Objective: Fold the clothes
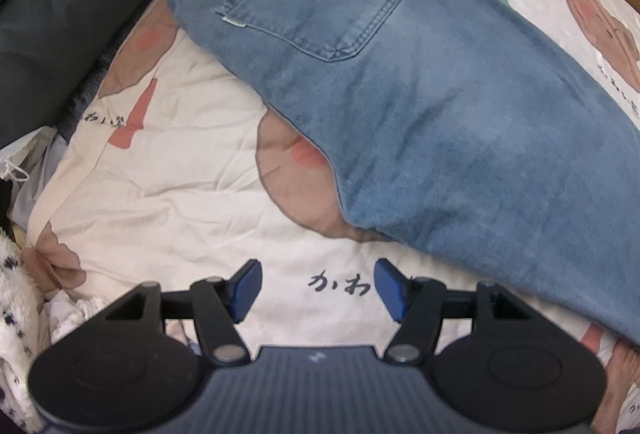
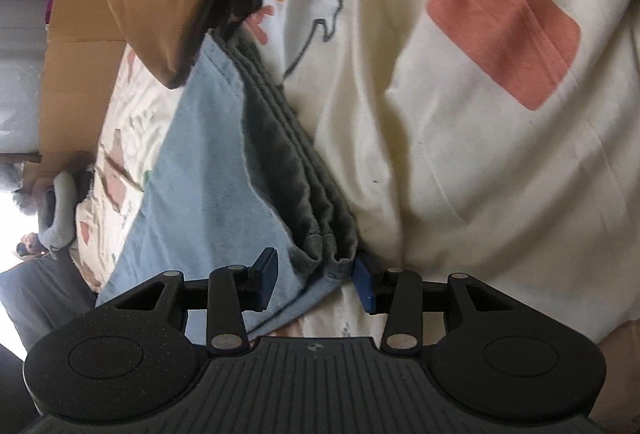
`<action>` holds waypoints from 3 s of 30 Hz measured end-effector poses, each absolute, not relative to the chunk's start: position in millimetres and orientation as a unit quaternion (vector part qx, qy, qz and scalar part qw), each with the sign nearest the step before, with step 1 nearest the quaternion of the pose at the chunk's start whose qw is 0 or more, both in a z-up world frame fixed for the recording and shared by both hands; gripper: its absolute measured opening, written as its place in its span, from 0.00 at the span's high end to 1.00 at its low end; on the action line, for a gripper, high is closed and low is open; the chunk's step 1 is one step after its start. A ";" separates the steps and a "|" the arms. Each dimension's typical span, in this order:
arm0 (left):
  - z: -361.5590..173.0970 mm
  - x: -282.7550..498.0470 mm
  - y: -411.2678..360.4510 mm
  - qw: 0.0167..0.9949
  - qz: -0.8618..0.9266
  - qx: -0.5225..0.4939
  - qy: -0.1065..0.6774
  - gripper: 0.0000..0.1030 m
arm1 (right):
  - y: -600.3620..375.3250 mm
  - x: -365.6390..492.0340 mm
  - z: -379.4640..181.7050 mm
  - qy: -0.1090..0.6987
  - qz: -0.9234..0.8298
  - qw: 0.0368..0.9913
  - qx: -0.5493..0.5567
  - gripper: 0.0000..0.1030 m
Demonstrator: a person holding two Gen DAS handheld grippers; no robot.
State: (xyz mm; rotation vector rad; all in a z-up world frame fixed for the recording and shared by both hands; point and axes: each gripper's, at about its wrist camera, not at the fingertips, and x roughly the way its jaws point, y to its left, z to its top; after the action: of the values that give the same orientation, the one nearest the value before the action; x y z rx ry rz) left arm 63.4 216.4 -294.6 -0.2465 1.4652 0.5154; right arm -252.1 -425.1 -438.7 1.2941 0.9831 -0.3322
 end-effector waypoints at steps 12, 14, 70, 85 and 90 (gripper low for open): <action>-302.3 70.4 218.4 0.697 0.248 -0.148 0.656 0.34 | -433.2 -252.2 -433.6 0.413 -0.132 0.669 0.604 0.58; -302.6 70.5 218.4 0.697 0.247 -0.149 0.656 0.34 | -431.1 -251.1 -435.1 0.412 -0.135 0.666 0.607 0.58; -304.8 41.7 223.6 0.686 0.264 -0.141 0.664 0.32 | -420.5 -261.5 -415.6 0.456 -0.191 0.701 0.514 0.64; -311.3 59.4 214.1 0.682 0.256 -0.129 0.673 0.32 | -403.0 -190.8 -395.5 0.505 -0.140 0.778 0.348 0.55; -308.5 63.3 216.8 0.682 0.260 -0.134 0.670 0.32 | -399.8 -179.9 -409.7 0.533 -0.139 0.772 0.317 0.58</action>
State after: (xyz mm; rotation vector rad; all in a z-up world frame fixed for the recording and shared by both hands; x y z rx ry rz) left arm 63.3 216.8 -308.5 -0.3004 1.5034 0.5835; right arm -179.9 -399.8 -409.7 0.6879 1.1542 -0.3020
